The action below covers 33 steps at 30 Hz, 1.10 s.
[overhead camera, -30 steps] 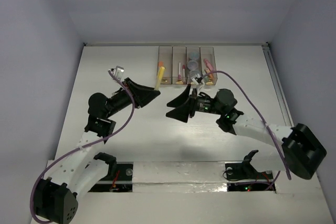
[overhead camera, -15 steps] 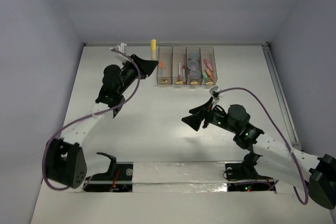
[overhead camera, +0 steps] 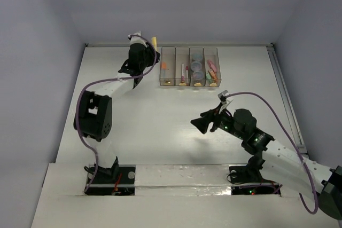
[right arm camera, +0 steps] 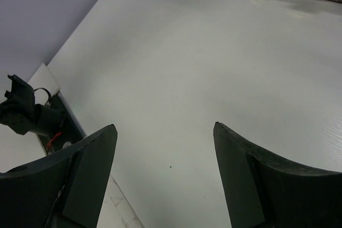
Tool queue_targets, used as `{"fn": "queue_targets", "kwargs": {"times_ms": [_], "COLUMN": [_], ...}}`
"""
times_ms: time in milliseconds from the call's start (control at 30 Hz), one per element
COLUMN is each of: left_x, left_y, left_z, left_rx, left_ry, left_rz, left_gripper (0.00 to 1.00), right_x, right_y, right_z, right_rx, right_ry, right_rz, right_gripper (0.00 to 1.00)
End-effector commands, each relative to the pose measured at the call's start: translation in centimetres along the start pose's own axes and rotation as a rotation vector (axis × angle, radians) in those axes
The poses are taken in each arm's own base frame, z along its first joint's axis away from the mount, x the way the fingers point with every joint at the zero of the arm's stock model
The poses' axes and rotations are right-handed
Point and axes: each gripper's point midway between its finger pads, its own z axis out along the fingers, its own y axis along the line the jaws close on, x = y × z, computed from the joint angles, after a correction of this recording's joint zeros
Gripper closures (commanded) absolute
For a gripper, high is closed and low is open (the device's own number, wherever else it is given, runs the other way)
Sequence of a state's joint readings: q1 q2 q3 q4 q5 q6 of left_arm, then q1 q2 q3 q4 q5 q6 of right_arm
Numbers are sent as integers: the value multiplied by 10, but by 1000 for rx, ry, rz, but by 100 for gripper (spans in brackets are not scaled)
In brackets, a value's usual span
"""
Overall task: Sort the stationery into containers
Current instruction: Place the pen in the storage box.
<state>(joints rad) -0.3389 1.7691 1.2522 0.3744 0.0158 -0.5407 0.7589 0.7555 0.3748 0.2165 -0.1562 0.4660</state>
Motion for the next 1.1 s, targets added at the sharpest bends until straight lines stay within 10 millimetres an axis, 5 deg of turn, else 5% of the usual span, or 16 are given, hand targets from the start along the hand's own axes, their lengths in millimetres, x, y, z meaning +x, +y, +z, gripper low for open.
{"fn": "queue_targets", "kwargs": {"times_ms": [0, 433, 633, 800, 1067], "left_x": [-18, 52, 62, 64, 55], "left_y": [5, 1, -9, -5, -27], "left_z": [12, 56, 61, 61, 50], "left_rx": [-63, 4, 17, 1, 51], "left_ry": [-35, 165, 181, 181, 164], "left_rz": [66, 73, 76, 64, 75], "left_gripper": [100, 100, 100, 90, 47], "right_x": [-7, -5, -3, -4, -3], "right_y": [-3, -4, -6, -6, -6], "right_z": [-1, 10, 10, 9, 11], "right_rx": [23, 20, 25, 27, 25], "right_ry": [-21, -4, -3, -7, -5], "right_rz": [-30, -32, -24, -20, -8], "right_gripper": [21, 22, 22, 22, 21]}}
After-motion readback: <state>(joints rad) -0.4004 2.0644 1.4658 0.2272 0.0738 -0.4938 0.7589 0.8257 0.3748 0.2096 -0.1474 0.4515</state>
